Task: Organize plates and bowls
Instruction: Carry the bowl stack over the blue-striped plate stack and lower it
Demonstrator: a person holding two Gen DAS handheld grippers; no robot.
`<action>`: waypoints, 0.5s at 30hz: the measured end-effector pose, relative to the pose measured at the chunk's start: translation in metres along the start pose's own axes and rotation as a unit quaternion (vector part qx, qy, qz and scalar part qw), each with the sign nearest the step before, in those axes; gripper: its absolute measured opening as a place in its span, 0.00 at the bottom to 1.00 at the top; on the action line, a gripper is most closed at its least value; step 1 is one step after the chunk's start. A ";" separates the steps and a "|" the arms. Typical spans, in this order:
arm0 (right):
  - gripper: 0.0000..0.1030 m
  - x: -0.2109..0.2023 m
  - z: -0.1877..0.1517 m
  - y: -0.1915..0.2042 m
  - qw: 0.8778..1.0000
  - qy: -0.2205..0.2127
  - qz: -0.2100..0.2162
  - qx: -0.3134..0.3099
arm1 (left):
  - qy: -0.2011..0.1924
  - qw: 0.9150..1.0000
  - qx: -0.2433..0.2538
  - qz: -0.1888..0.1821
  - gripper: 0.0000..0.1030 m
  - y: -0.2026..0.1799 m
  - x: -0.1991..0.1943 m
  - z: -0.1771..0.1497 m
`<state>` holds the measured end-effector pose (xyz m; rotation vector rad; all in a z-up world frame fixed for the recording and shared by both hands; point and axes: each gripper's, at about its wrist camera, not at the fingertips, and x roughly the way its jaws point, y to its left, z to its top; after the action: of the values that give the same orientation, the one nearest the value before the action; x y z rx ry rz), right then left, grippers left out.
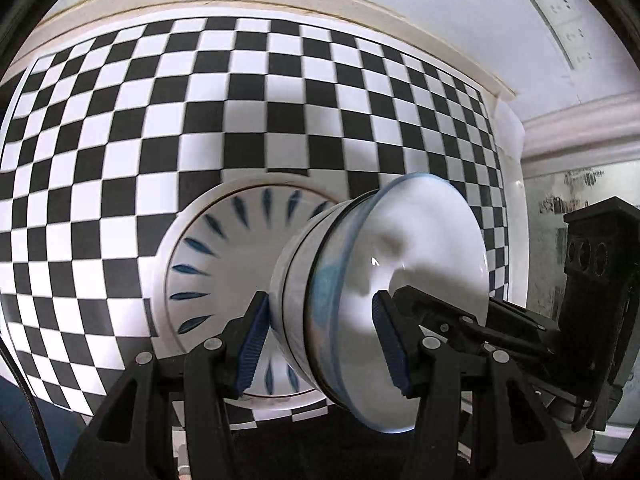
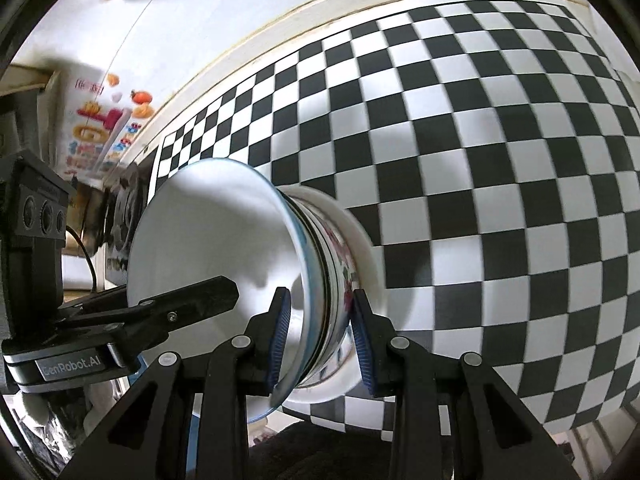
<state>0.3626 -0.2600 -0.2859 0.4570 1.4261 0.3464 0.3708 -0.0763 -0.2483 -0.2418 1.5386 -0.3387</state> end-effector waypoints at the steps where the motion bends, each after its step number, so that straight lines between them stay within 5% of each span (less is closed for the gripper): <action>1: 0.32 0.003 0.000 0.003 1.000 0.003 0.000 -0.003 | 0.000 1.000 -0.006 0.000 0.47 0.006 0.001 -0.002; 15: 0.32 0.042 0.005 0.031 0.999 0.028 -0.017 -0.037 | -0.002 0.999 -0.053 0.004 0.47 0.046 0.019 -0.009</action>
<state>0.3735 -0.2126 -0.3063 0.3659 1.4689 0.3853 0.3645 -0.0399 -0.2832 -0.3201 1.5554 -0.2509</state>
